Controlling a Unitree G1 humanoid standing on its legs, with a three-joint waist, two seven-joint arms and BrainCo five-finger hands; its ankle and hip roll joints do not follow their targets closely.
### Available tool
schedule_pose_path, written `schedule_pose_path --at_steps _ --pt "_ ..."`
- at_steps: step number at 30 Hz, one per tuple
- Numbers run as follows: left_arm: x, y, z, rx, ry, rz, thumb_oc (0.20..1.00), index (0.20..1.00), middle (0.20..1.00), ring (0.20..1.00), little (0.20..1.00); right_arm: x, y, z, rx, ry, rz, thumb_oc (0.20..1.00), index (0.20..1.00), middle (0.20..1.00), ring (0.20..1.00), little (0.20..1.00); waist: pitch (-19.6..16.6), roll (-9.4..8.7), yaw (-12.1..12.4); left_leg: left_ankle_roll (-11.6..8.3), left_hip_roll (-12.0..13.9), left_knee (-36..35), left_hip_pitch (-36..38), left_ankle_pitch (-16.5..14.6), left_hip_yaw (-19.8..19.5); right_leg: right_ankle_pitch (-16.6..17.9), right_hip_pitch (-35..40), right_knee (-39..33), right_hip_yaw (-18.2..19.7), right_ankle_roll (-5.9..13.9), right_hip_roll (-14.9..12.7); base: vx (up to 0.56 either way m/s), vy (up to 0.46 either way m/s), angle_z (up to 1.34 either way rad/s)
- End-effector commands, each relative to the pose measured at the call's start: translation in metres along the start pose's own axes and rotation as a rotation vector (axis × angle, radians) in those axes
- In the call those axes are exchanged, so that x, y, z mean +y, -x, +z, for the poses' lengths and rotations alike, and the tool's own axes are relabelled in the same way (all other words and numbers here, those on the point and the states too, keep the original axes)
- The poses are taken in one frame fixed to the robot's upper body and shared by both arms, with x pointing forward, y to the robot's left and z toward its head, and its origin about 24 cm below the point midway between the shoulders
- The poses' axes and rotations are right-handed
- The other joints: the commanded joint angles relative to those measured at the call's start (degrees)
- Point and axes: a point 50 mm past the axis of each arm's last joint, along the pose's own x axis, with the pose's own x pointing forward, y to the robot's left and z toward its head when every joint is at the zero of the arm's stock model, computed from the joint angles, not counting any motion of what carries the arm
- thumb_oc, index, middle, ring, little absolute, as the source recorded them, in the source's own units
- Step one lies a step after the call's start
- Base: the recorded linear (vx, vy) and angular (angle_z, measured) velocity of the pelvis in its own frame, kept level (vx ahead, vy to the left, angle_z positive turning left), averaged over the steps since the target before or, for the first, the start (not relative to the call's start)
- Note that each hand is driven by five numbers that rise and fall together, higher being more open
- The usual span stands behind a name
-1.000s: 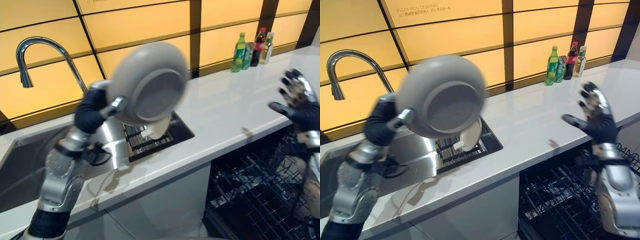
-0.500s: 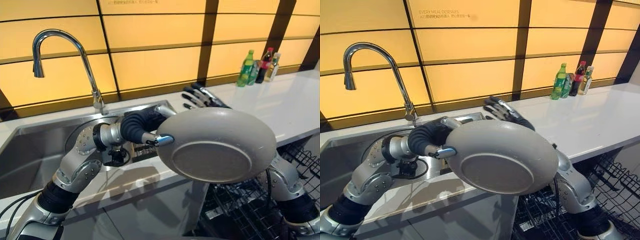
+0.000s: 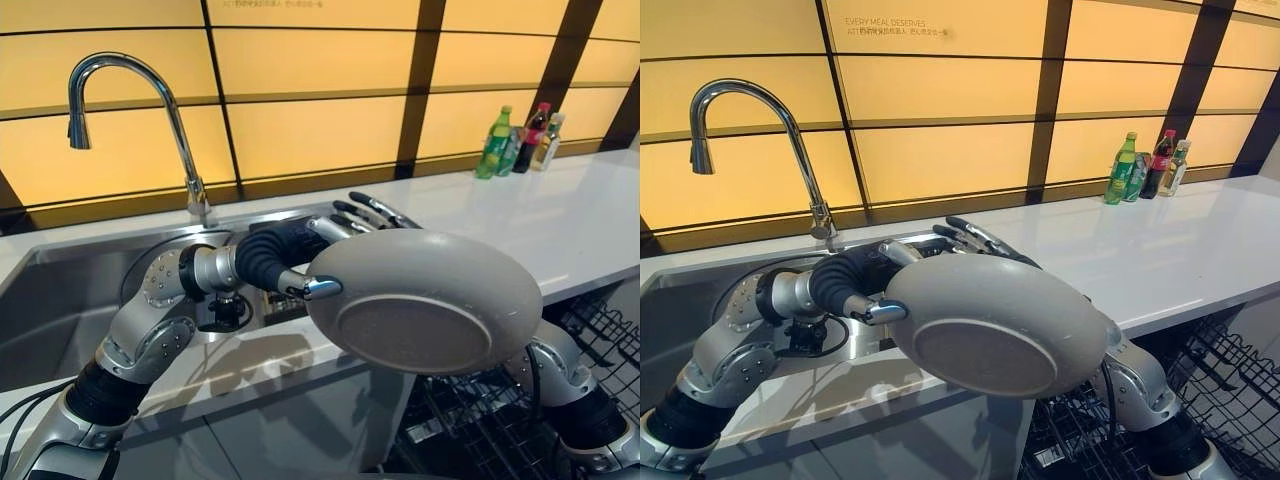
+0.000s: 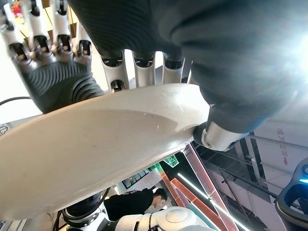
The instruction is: Pick up plates and place into dishwasher.
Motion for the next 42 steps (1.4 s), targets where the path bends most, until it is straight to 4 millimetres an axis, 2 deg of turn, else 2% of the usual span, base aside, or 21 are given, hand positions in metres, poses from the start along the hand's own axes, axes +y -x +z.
schedule_pose_path --at_steps 1,4,8,12,16,19,24,34,42 --pt "0.017 0.007 0.014 -0.037 -0.081 0.06 0.2 0.2 0.2 0.2 0.2 -0.017 -0.001 0.047 -0.271 0.106 -0.151 1.0 1.0 1.0 1.0 1.0 -1.26 -0.13 1.42 3.6 -3.49 0.21 -5.25 2.36 -0.17 -5.19 3.46 0.49 -4.34 -2.13 3.0 0.0 0.0 0.0" --pt "0.02 0.012 0.016 -0.037 -0.084 0.091 0.2 0.2 0.2 0.2 0.2 -0.029 0.009 0.07 -0.419 0.157 -0.291 1.0 1.0 1.0 1.0 1.0 -1.38 0.04 1.34 3.64 -3.42 0.21 -5.31 2.22 -0.14 -5.21 3.37 0.49 -4.38 -2.17 3.09 0.0 0.0 0.0" --pt "0.026 0.016 0.019 -0.032 -0.11 0.127 0.2 0.2 0.2 0.2 0.2 -0.04 0.022 0.089 -0.551 0.191 -0.41 1.0 1.0 1.0 1.0 1.0 -1.51 0.34 1.13 3.73 -3.47 0.21 -5.35 2.07 -0.1 -5.29 3.25 0.49 -4.28 -2.22 3.16 0.0 0.0 0.0" --pt "0.034 0.026 0.024 -0.011 -0.176 0.22 0.2 0.2 0.2 0.2 0.2 -0.047 0.037 0.092 -0.58 0.22 -0.454 1.0 1.0 1.0 1.0 1.0 -1.73 0.64 0.81 3.73 -3.46 0.21 -5.44 2.08 0.02 -5.38 3.15 0.49 -4.21 -2.27 3.2 0.0 0.0 0.0" --pt "0.046 0.048 0.026 0.026 -0.241 0.39 0.2 0.2 0.2 0.2 0.2 -0.053 0.055 0.09 -0.594 0.219 -0.485 1.0 1.0 1.0 1.0 1.0 -1.75 0.84 0.4 3.6 -3.26 0.21 -5.43 2.05 0.39 -5.47 3.07 0.49 -4.24 -2.33 3.22 -0.01 -0.001 -0.04" --pt "0.052 0.065 0.024 0.028 -0.227 0.493 0.2 0.2 0.2 0.2 0.2 -0.055 0.059 0.084 -0.574 0.2 -0.466 1.0 1.0 1.0 1.0 1.0 -1.69 1.01 -0.01 3.5 -3.09 0.21 -5.51 2.08 0.76 -5.48 2.9 0.49 -4.19 -2.38 3.22 -0.02 -0.005 -0.07" --pt "0.056 0.067 0.015 0.023 -0.196 0.532 0.2 0.2 0.2 0.2 0.2 -0.049 0.044 0.064 -0.429 0.157 -0.334 1.0 1.0 1.0 1.0 1.0 -1.52 1.24 -0.32 3.36 -3.15 0.21 -5.72 2.39 0.72 -5.41 2.61 0.49 -3.99 -2.47 3.16 -0.01 0.004 -0.03" --pt "0.053 0.051 0.009 0.015 -0.161 0.426 0.2 0.2 0.2 0.2 0.2 -0.029 0.012 0.035 -0.231 0.079 -0.096 1.0 1.0 1.0 1.0 1.0 -1.73 0.9 0.49 3.33 -3.17 0.21 -5.48 1.77 0.7 -6.13 3.04 0.49 -4.63 -2.26 3.01 0.0 0.001 -0.01" --pt "0.051 0.045 0.005 0.03 -0.143 0.385 0.2 0.2 0.2 0.2 0.2 -0.018 -0.002 0.023 -0.167 0.05 -0.007 1.0 1.0 1.0 1.0 1.0 -1.61 0.66 1.27 3.59 -3.61 0.21 -5.85 2.38 0.01 -5.71 2.96 0.49 -4.8 -2.41 2.93 -0.01 0.01 0.0"
